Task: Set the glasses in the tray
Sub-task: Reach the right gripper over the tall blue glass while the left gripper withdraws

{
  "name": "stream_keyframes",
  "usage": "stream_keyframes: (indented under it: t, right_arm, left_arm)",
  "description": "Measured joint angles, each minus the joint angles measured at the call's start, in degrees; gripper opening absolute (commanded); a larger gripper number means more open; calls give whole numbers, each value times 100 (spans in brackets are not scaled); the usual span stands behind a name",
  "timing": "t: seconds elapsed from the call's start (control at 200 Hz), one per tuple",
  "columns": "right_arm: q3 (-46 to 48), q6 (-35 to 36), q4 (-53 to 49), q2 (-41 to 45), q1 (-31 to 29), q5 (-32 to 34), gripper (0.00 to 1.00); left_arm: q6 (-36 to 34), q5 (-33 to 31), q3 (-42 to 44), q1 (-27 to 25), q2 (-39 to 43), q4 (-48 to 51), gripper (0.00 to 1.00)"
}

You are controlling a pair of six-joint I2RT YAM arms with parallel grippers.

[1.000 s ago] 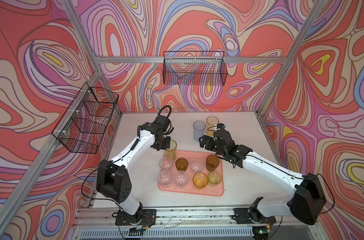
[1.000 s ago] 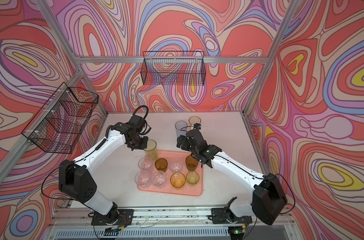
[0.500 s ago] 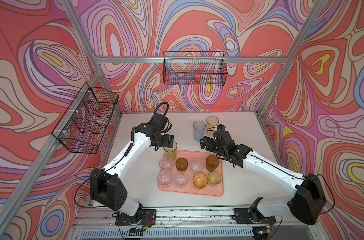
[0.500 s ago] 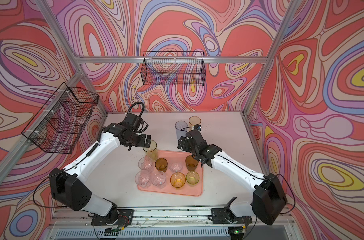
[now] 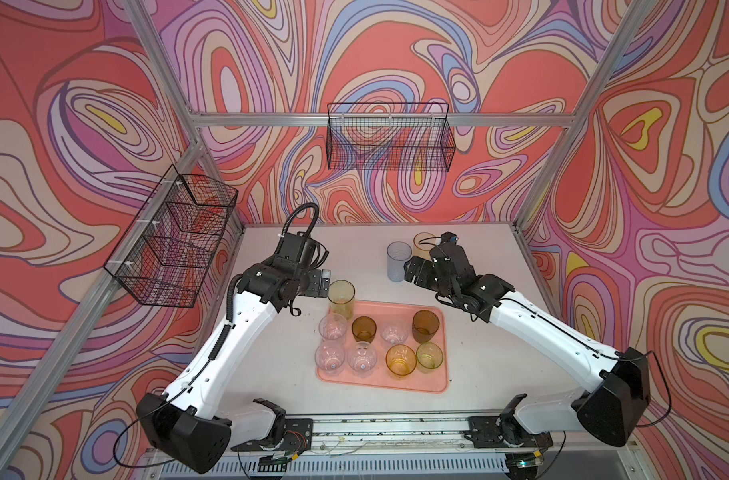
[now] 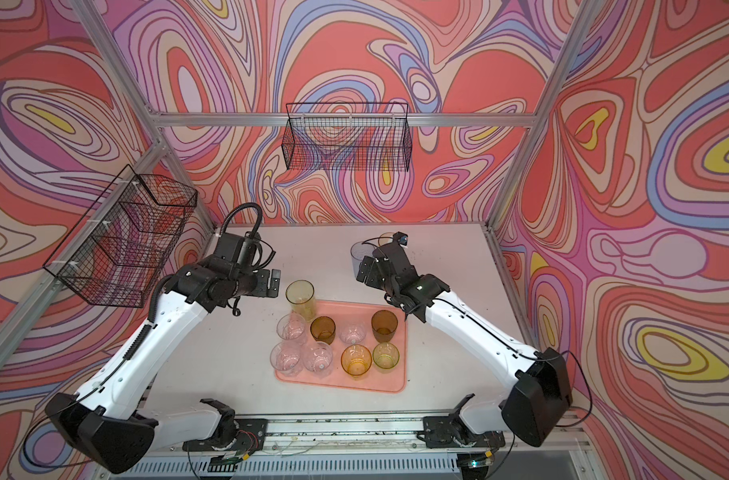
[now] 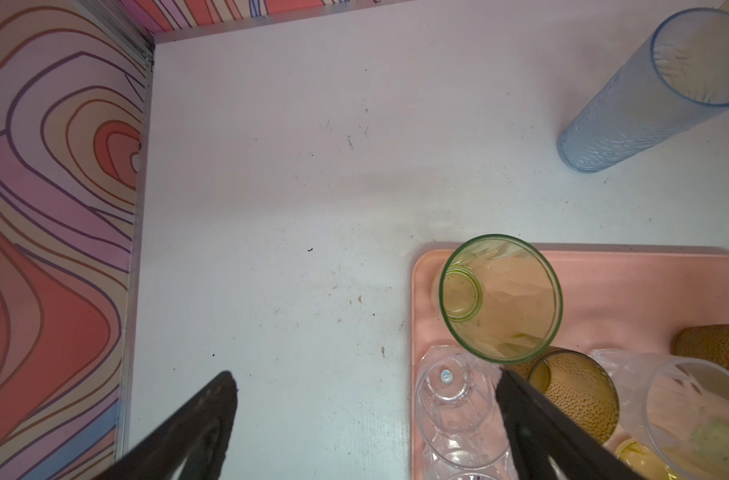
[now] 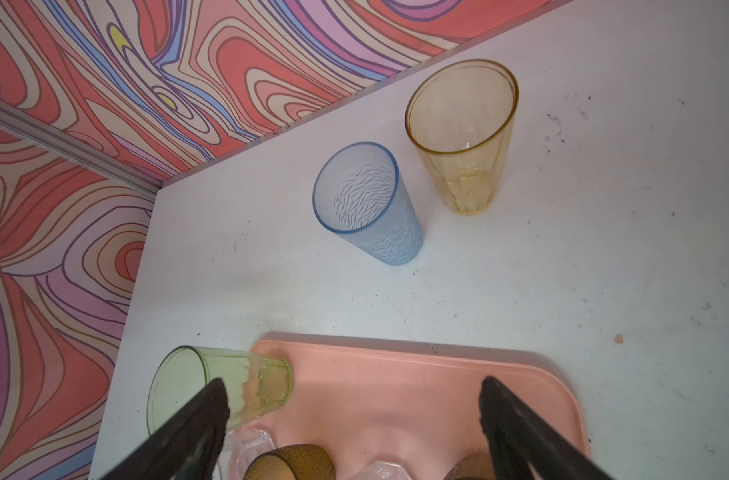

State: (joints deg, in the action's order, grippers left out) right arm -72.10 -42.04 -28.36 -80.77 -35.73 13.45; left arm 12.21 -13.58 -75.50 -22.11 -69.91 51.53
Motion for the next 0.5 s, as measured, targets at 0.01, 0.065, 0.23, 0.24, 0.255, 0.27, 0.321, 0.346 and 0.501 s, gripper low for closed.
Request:
stream_keyframes:
  t: [0.01, 0.065, 0.23, 0.24, 0.255, 0.27, 0.321, 0.346, 0.501]
  right_arm:
    - [-31, -2, -11, -22, 7, -2, 97]
    - [-238, 11, -74, -173, 42, 2, 97]
    - [-798, 94, -334, -590, 125, -136, 95]
    - [-848, 105, -354, -627, 131, -155, 95]
    - [-914, 111, -385, -671, 142, -175, 95]
    - [-984, 131, -424, -717, 153, -190, 94]
    - [-1255, 201, -540, -898, 197, -273, 94]
    - [-1373, 234, -590, -984, 210, -306, 94]
    - [-2208, 520, -894, -1615, 310, -654, 88]
  left_arm:
    - [-2, -4, 46, -2, 50, -42, 100]
    - [-28, -26, 243, 0, 256, -199, 100]
    - [-70, -7, 597, 0, 573, -553, 100]
    - [-70, -4, 601, 0, 575, -560, 100]
    - [-70, 4, 608, 0, 575, -581, 100]
    - [-68, 4, 614, 0, 575, -601, 100]
    - [-68, 22, 623, 0, 568, -658, 100]
    - [-66, 37, 623, 0, 564, -678, 100]
    - [-66, 146, 623, 0, 501, -717, 100]
